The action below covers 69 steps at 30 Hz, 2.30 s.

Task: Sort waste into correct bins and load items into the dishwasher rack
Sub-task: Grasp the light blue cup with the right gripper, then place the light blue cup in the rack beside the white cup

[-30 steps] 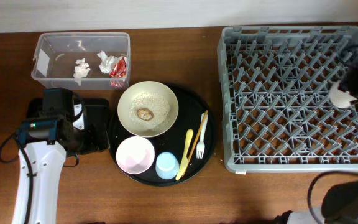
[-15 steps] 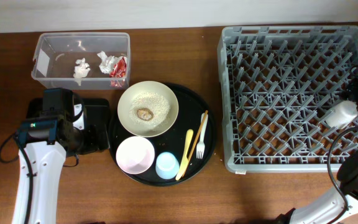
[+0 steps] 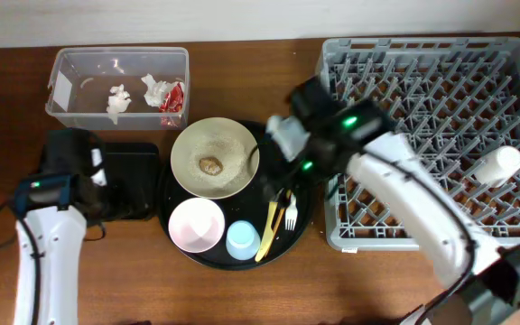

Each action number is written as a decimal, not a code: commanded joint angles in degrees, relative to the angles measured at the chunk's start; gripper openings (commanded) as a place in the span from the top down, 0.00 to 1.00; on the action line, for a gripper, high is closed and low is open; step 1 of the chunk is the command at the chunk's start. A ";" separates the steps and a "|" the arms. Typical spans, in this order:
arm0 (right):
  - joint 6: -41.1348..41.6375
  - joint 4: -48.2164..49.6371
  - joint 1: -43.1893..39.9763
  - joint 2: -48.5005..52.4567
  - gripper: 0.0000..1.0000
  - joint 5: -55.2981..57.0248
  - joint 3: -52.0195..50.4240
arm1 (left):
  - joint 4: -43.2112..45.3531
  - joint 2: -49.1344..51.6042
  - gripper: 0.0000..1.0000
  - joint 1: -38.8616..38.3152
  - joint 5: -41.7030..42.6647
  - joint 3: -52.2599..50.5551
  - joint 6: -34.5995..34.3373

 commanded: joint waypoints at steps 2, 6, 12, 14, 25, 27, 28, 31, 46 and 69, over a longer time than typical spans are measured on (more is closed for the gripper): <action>6.73 10.47 11.28 -0.74 0.06 2.51 -9.29 | 0.26 -0.85 0.01 8.11 0.68 -0.11 -2.19; 9.64 21.29 19.69 0.66 0.05 10.47 -17.40 | 0.48 -0.85 0.01 8.96 0.68 -0.11 -2.21; 12.17 26.47 22.60 6.71 0.05 15.63 -18.75 | 0.37 -0.85 0.01 8.96 1.16 -0.11 -2.19; 12.22 27.41 22.60 8.37 0.05 15.56 -18.75 | 0.35 -0.85 0.01 8.96 1.14 -0.11 -2.19; 12.22 28.04 22.60 11.89 0.19 15.56 -19.21 | 0.28 -0.85 0.01 8.96 1.14 -0.11 -2.19; 12.24 28.00 22.60 11.89 0.26 15.54 -19.21 | 0.28 -0.85 0.01 8.96 1.11 -0.11 -2.19; 12.41 27.96 22.60 11.89 0.29 15.52 -19.17 | 0.28 -0.85 0.01 8.96 1.14 -0.11 -2.19; 12.41 27.50 22.60 11.67 0.35 14.97 -19.15 | 0.28 -0.85 0.01 8.94 1.11 -0.11 -2.19; 11.26 8.24 10.47 -0.20 0.38 15.13 -1.40 | 0.28 -0.85 0.01 8.96 1.11 -0.11 -2.19; 7.15 24.72 -61.92 16.63 0.46 14.93 13.09 | -1.86 -0.85 0.01 8.94 1.09 -0.11 -2.16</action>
